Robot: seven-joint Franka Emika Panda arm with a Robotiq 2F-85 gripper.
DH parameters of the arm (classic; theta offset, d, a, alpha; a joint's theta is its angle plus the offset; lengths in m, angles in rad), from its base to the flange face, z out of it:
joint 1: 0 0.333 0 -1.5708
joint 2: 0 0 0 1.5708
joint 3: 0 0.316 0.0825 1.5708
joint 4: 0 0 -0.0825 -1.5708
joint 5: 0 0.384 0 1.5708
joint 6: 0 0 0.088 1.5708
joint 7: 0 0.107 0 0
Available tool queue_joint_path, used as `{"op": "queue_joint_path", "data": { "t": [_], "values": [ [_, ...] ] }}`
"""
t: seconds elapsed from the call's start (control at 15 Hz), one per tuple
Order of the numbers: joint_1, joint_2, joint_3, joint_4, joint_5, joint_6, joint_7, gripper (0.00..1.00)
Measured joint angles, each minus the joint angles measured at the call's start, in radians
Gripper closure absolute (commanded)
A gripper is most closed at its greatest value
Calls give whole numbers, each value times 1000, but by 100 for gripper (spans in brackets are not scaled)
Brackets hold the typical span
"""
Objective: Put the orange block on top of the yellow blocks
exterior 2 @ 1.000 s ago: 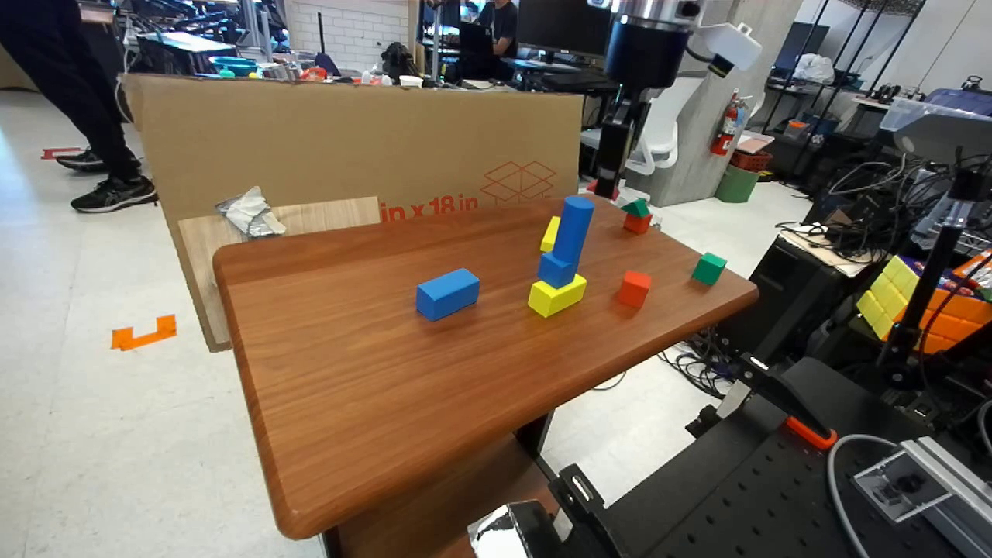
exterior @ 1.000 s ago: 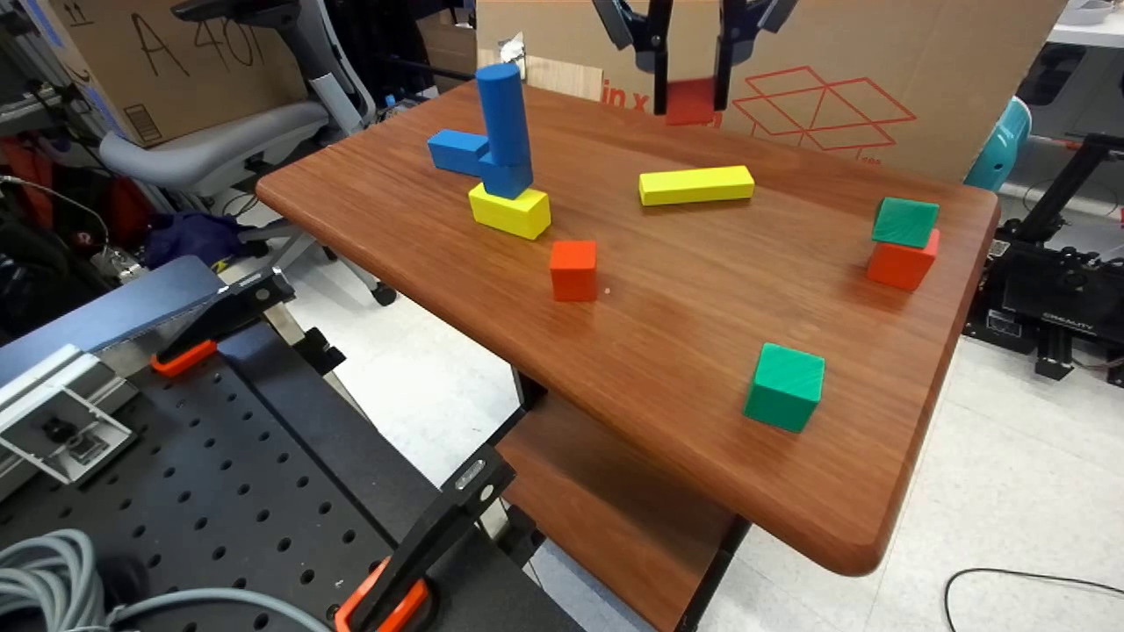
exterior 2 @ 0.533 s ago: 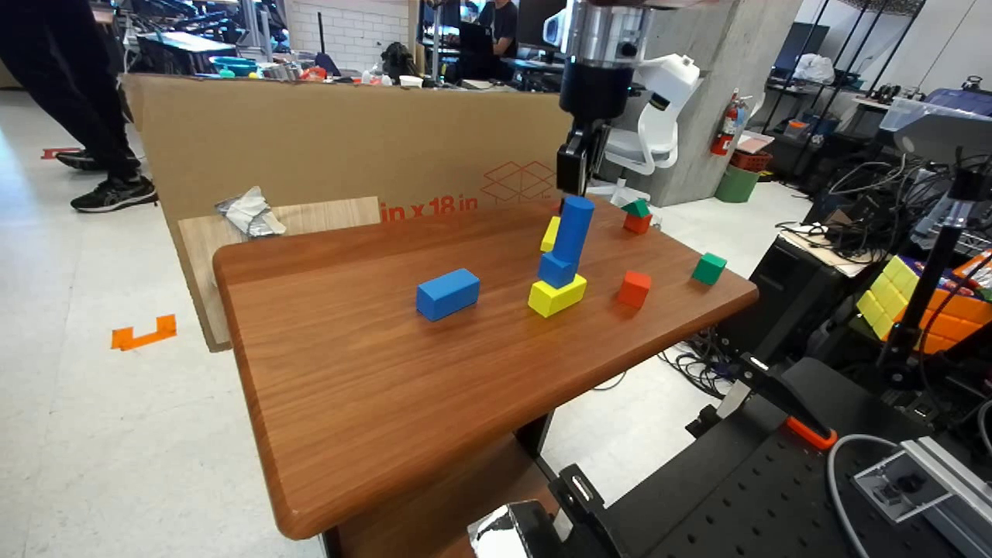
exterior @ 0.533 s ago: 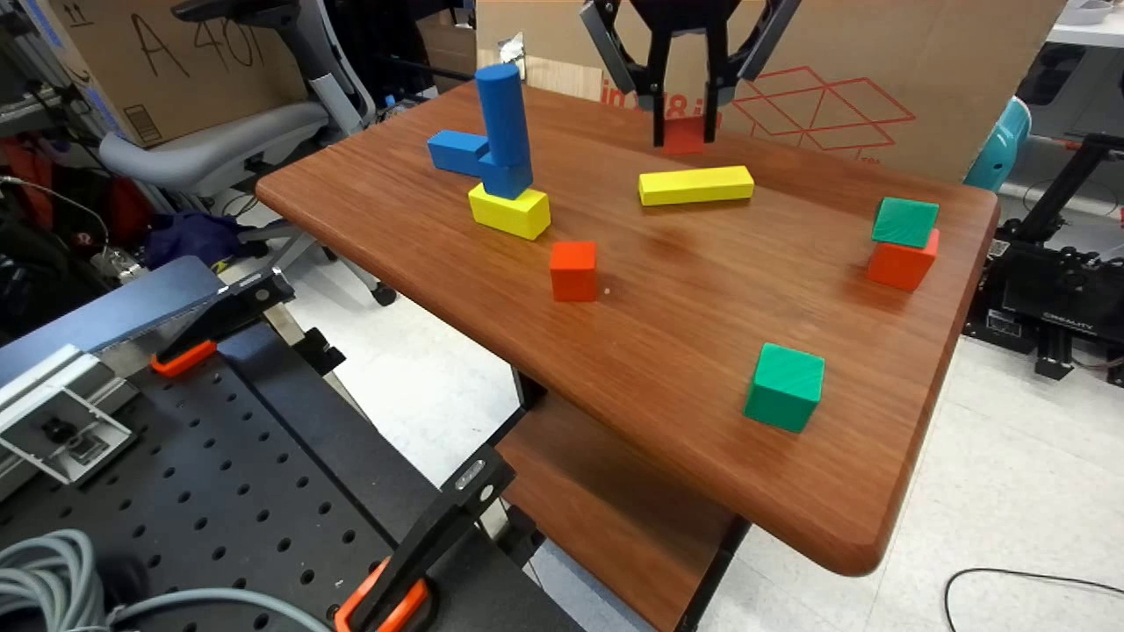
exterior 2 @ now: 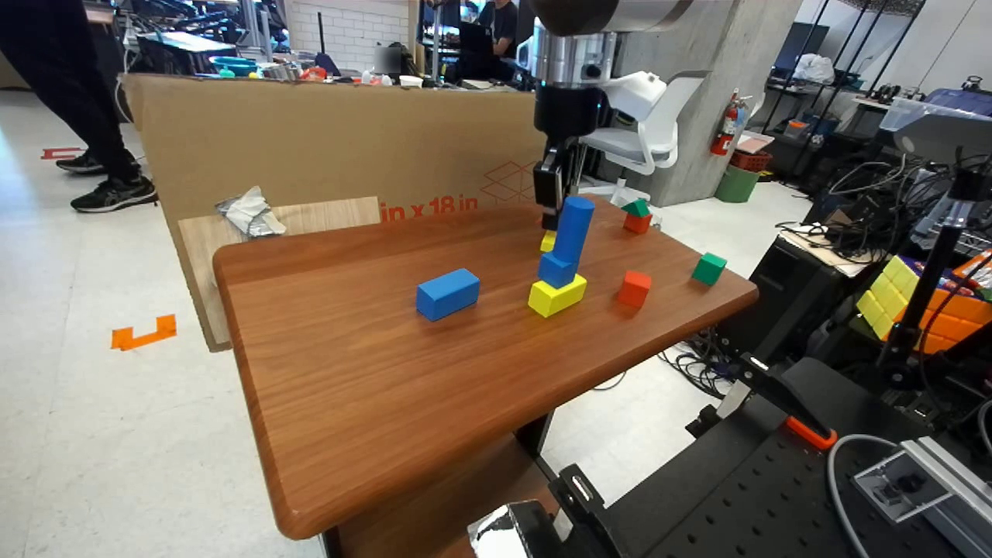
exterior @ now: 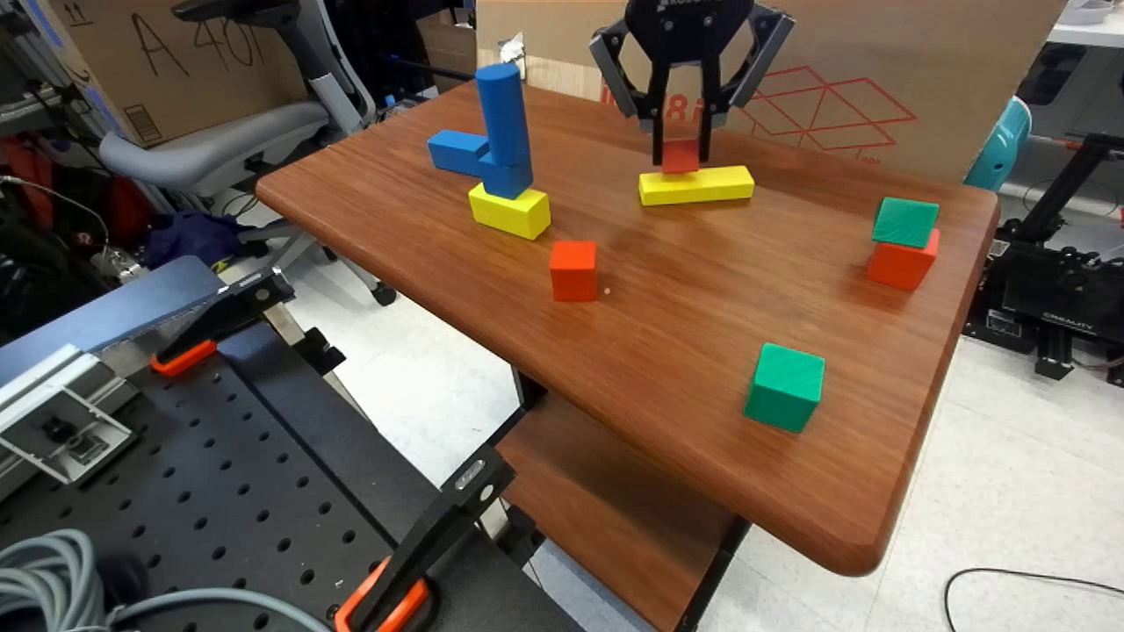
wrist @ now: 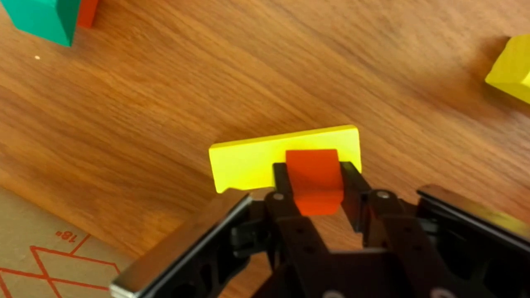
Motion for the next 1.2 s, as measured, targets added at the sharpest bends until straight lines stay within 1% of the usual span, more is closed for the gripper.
{"op": "queue_joint_path", "data": {
  "t": [0.4, 0.6, 1.2],
  "values": [
    [-6, 32, 2, 51, 1, -112, 4, 92],
    [-10, 35, 2, 63, 1, -142, 21, 92],
    [-4, 44, 5, 87, 1, -147, 54, 92]
  ]
}}
